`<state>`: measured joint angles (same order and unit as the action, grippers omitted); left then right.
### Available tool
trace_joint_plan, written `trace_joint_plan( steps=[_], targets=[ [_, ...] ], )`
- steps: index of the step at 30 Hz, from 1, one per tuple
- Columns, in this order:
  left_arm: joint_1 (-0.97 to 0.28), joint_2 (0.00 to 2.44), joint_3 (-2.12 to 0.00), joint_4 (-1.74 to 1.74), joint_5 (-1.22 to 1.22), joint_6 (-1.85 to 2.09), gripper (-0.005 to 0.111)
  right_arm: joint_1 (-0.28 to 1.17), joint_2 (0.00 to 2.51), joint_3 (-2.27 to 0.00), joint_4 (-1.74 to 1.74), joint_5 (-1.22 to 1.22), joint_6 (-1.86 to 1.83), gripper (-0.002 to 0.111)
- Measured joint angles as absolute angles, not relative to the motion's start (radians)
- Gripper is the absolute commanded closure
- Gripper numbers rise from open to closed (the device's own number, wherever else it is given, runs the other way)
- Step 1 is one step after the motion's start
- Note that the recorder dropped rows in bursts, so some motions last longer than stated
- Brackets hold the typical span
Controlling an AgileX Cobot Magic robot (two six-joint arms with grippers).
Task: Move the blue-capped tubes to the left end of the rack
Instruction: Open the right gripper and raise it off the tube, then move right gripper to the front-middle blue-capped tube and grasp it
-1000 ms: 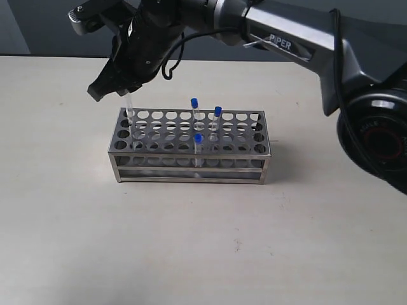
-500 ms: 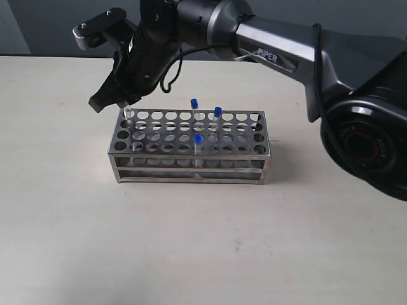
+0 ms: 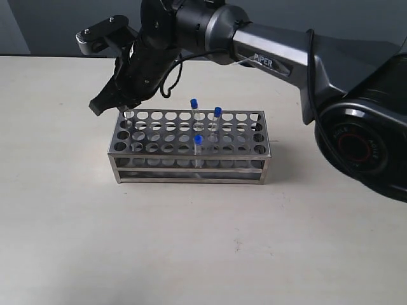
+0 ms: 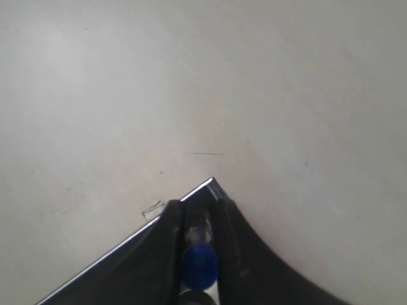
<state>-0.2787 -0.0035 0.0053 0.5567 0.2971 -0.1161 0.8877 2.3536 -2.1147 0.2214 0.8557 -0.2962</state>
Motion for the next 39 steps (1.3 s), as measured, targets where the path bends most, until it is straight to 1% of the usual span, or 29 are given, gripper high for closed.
trace_joint_plan(
  steps=[6, 7, 8, 10, 14, 15, 17, 22, 27, 34, 39],
  targets=[
    [-0.279, -0.003, 0.005, 0.557, 0.297, -0.116, 0.106, 0.884, 2.354, -2.115, 0.235, 0.871, -0.296, 0.108],
    [-0.279, -0.003, 0.005, 0.557, 0.297, -0.116, 0.106, 0.884, 2.354, -2.115, 0.235, 0.871, -0.295, 0.107],
    [-0.279, -0.003, 0.005, 0.557, 0.297, -0.116, 0.106, 0.884, 2.354, -2.115, 0.235, 0.871, -0.295, 0.105],
    [-0.279, -0.003, 0.005, 0.557, 0.297, -0.116, 0.106, 0.884, 2.354, -2.115, 0.236, 0.873, -0.294, 0.094],
    [-0.279, -0.003, 0.005, 0.557, 0.297, -0.116, 0.106, 0.884, 2.354, -2.115, 0.254, 0.894, -0.290, 0.062],
    [-0.279, -0.003, 0.005, 0.557, 0.297, -0.116, 0.106, 0.884, 2.354, -2.115, 0.264, 0.905, -0.289, 0.058],
    [-0.279, -0.003, 0.005, 0.557, 0.297, -0.116, 0.106, 0.886, 2.354, -2.115, 0.275, 0.927, -0.279, 0.058],
    [-0.279, -0.003, 0.005, 0.557, 0.297, -0.116, 0.106, 0.888, 2.354, -2.115, 0.275, 0.947, -0.241, 0.064],
    [-0.279, -0.003, 0.005, 0.557, 0.297, -0.116, 0.106, 0.890, 2.338, -2.115, 0.283, 0.973, -0.213, 0.064],
    [-0.279, -0.003, 0.005, 0.557, 0.297, -0.116, 0.106, 0.892, 2.236, -2.115, 0.279, 0.995, -0.200, 0.064],
    [-0.279, -0.003, 0.005, 0.557, 0.297, -0.116, 0.106, 0.892, 2.181, -2.115, 0.161, 1.092, -0.126, 0.064]
  ],
)
